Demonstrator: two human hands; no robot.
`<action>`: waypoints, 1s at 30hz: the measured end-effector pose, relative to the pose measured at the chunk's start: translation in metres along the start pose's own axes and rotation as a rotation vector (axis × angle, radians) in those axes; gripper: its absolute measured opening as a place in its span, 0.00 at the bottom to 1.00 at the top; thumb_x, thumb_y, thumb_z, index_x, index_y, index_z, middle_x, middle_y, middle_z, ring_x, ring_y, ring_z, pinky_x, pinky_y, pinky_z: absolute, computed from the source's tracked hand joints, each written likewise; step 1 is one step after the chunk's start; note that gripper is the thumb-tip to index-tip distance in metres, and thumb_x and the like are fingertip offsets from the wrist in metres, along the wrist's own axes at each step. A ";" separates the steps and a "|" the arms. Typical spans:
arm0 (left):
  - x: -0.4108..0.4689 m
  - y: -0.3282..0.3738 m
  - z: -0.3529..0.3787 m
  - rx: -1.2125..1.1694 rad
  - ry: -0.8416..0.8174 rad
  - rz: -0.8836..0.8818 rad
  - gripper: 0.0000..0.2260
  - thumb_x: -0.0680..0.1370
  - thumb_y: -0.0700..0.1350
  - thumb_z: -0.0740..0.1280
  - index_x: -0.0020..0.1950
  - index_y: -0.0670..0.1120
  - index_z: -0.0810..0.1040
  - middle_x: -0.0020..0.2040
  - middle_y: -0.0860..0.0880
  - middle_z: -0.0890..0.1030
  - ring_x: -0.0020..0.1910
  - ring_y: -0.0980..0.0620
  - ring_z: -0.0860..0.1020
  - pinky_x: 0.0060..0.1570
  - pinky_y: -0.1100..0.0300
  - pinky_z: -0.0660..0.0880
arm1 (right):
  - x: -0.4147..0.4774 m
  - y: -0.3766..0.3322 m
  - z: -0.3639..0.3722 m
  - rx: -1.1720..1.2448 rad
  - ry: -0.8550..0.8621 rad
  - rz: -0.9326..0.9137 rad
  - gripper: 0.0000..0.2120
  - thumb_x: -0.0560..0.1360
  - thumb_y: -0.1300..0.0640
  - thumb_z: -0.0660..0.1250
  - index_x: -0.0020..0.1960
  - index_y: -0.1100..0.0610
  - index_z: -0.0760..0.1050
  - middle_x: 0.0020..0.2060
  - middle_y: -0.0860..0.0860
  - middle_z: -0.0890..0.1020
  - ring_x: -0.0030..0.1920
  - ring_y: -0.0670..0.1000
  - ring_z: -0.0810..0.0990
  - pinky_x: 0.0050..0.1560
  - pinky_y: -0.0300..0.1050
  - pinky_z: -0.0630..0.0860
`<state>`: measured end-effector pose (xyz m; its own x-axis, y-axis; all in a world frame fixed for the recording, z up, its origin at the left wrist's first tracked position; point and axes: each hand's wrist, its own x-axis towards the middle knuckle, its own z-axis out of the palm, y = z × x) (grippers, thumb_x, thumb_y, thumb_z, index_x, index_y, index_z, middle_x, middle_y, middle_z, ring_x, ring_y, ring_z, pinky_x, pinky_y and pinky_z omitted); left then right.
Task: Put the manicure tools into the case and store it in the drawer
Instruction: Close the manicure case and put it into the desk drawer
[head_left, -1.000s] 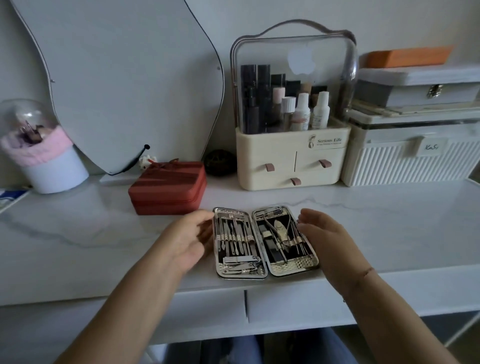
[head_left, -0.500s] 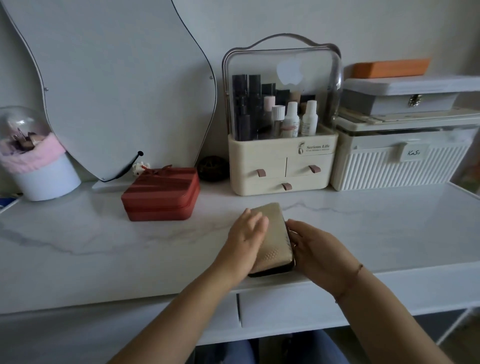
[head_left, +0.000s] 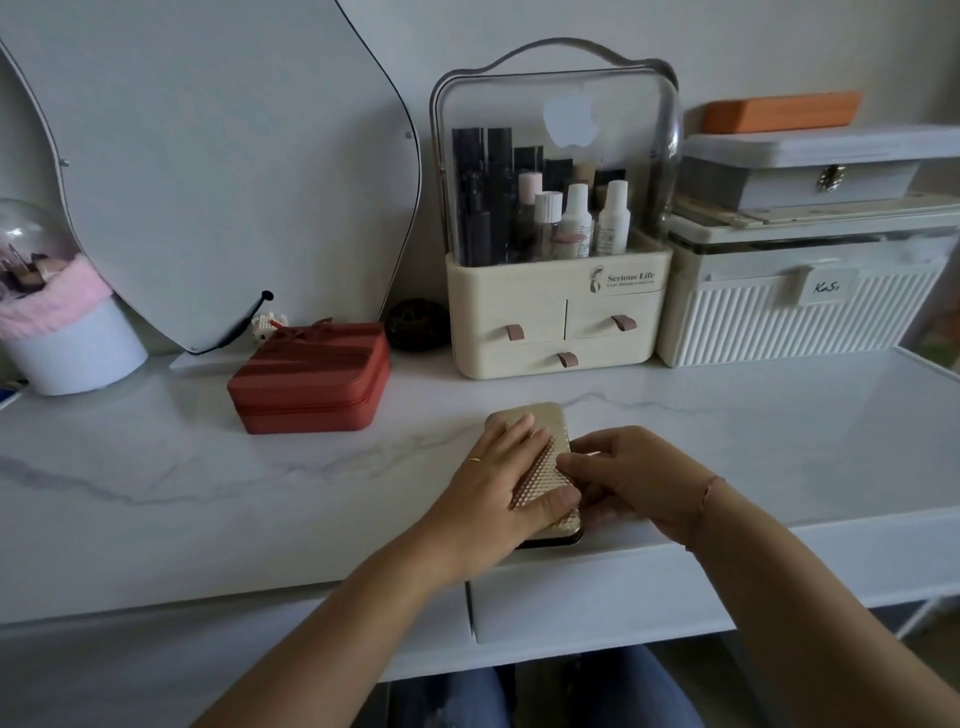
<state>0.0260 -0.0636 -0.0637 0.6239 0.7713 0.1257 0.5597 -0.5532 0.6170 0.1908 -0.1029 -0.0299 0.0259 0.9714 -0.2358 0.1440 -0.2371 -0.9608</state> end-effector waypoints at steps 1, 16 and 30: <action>0.000 0.000 0.000 0.002 0.000 -0.002 0.38 0.69 0.68 0.55 0.76 0.52 0.55 0.77 0.58 0.49 0.74 0.62 0.39 0.74 0.59 0.42 | 0.000 0.000 0.000 0.012 0.000 0.004 0.09 0.74 0.62 0.67 0.52 0.65 0.77 0.33 0.59 0.82 0.28 0.49 0.81 0.28 0.38 0.78; -0.021 0.001 0.005 0.309 0.067 0.129 0.40 0.69 0.69 0.63 0.75 0.53 0.56 0.78 0.54 0.51 0.76 0.57 0.42 0.75 0.51 0.43 | -0.015 0.027 0.004 -0.477 0.521 -0.367 0.10 0.73 0.54 0.68 0.54 0.53 0.78 0.44 0.45 0.80 0.43 0.42 0.78 0.46 0.34 0.72; -0.053 0.004 0.063 0.509 0.510 0.253 0.24 0.77 0.54 0.61 0.69 0.43 0.68 0.70 0.45 0.69 0.72 0.45 0.64 0.69 0.51 0.61 | -0.055 0.172 -0.035 1.012 0.589 0.155 0.08 0.79 0.61 0.55 0.53 0.63 0.70 0.52 0.58 0.73 0.56 0.56 0.73 0.62 0.48 0.71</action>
<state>0.0295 -0.1265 -0.1170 0.5063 0.5832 0.6353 0.6928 -0.7137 0.1031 0.2486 -0.1973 -0.1773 0.4647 0.7233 -0.5107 -0.7436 0.0056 -0.6686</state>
